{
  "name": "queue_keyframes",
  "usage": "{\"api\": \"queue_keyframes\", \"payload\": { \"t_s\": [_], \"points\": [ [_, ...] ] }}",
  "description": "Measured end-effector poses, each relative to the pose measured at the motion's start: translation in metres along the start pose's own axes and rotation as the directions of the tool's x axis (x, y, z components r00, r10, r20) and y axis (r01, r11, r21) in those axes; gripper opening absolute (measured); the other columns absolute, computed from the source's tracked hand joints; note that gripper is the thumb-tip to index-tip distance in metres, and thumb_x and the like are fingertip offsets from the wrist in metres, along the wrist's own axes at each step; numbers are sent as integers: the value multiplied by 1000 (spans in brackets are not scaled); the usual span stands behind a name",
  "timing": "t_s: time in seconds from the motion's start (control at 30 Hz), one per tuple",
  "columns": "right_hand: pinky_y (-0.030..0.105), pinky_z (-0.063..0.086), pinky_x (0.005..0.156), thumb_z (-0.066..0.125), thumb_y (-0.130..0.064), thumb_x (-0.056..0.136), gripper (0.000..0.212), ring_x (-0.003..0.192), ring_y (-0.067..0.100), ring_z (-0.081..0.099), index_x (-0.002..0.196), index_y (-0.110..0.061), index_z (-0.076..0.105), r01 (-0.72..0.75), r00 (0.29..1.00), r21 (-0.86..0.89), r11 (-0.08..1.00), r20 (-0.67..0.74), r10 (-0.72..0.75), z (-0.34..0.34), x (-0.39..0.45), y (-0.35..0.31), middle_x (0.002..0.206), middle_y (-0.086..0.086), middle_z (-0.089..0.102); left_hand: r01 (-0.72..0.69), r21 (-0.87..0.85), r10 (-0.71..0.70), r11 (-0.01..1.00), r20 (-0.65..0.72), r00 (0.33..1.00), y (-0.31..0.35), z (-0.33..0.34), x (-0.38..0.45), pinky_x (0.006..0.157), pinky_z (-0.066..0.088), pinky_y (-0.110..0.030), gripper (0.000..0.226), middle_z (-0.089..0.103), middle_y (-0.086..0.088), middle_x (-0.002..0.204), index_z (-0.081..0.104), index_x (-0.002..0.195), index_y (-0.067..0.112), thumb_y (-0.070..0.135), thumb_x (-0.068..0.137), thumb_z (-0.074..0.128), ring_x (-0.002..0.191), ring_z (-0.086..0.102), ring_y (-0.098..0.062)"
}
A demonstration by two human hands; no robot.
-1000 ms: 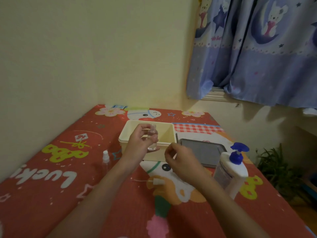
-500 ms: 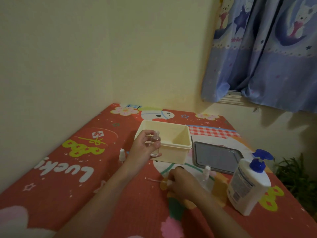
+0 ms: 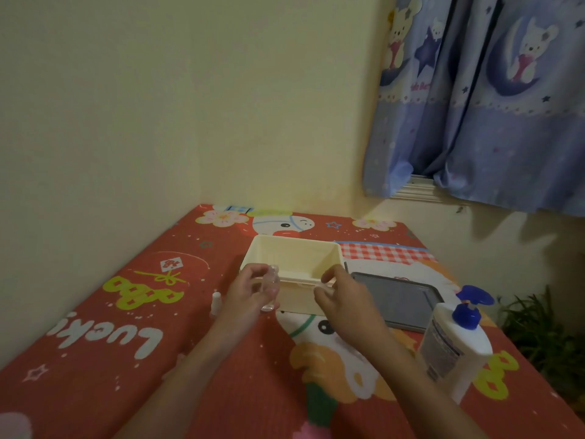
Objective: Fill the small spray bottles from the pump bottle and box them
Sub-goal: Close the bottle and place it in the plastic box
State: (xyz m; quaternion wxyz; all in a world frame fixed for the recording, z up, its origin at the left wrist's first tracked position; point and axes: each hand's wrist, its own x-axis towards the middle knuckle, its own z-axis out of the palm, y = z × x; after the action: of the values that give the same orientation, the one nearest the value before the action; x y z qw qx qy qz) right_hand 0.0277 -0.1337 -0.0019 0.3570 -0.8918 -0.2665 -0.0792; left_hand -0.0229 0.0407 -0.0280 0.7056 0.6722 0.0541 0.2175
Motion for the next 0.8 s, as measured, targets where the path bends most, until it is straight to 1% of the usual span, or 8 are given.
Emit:
{"api": "queue_keyframes", "payload": {
  "t_s": [0.1, 0.17, 0.27, 0.33, 0.43, 0.53, 0.67, 0.8],
  "points": [
    [26, 39, 54, 55, -26, 89, 13, 57, 12, 48, 86, -13, 58, -5, 995, 153, 988, -100, 21, -16, 10, -8, 67, 7, 55, 5, 0, -5, 1000, 14, 1000, -5, 2, -1, 77, 58, -40, 25, 65, -10, 113, 59, 101, 26, 5, 91, 63, 101, 64, -21],
    [30, 44, 56, 57, -26, 90, 22, 61, 18, 55, 83, -6, 61, -1, 991, 268, 963, -131, 38, -26, 16, -12, 76, 17, 60, 13, -41, -11, 999, 43, 999, -7, 4, -3, 79, 57, -46, 30, 64, -9, 113, 56, 106, 21, -4, 90, 59, 99, 63, -21],
    [13, 46, 54, 56, -30, 93, 26, 62, 10, 61, 89, -4, 61, 32, 985, 378, 925, -169, 35, -39, 21, -17, 81, 17, 64, 11, -52, -6, 999, 99, 995, -7, 7, -5, 88, 53, -54, 35, 66, -6, 109, 56, 113, 20, -7, 90, 58, 100, 63, -25],
    [9, 43, 52, 53, -34, 94, 29, 56, 1, 56, 89, -7, 60, 62, 980, 375, 925, -199, 16, -43, 23, -19, 79, 15, 64, 10, -27, -7, 1000, 122, 992, -9, 9, -6, 92, 51, -55, 33, 66, -5, 112, 59, 113, 20, -4, 90, 60, 103, 63, -25],
    [10, 42, 52, 50, -38, 95, 34, 55, -1, 54, 89, -5, 58, 75, 977, 360, 930, -213, 3, -45, 28, -18, 78, 16, 63, 2, 16, -5, 1000, 153, 988, -12, 14, -8, 92, 51, -59, 33, 67, -5, 111, 62, 109, 22, -3, 87, 64, 101, 64, -27],
    [11, 41, 51, 49, -38, 95, 35, 54, -1, 53, 90, -5, 58, 86, 976, 346, 934, -218, -9, -44, 31, -18, 77, 16, 63, -7, 50, -2, 999, 179, 984, -12, 19, -10, 91, 54, -50, 34, 68, -8, 113, 63, 107, 24, -4, 87, 64, 108, 64, -34],
    [9, 41, 50, 49, -38, 95, 32, 54, -1, 52, 91, -9, 60, 78, 982, 341, 937, -190, -12, -41, 30, -15, 72, 10, 59, -18, 51, 8, 999, 197, 980, -12, 21, -12, 90, 55, -41, 35, 69, -3, 112, 63, 107, 25, -3, 87, 65, 109, 64, -29],
    [6, 41, 50, 49, -34, 96, 25, 62, 9, 53, 89, -13, 60, 72, 987, 371, 926, -160, -13, -40, 30, -16, 71, 3, 56, -24, 57, 11, 998, 208, 978, -12, 22, -12, 90, 55, -38, 35, 69, -2, 111, 63, 107, 26, -3, 87, 65, 109, 65, -27]
  ]
}}
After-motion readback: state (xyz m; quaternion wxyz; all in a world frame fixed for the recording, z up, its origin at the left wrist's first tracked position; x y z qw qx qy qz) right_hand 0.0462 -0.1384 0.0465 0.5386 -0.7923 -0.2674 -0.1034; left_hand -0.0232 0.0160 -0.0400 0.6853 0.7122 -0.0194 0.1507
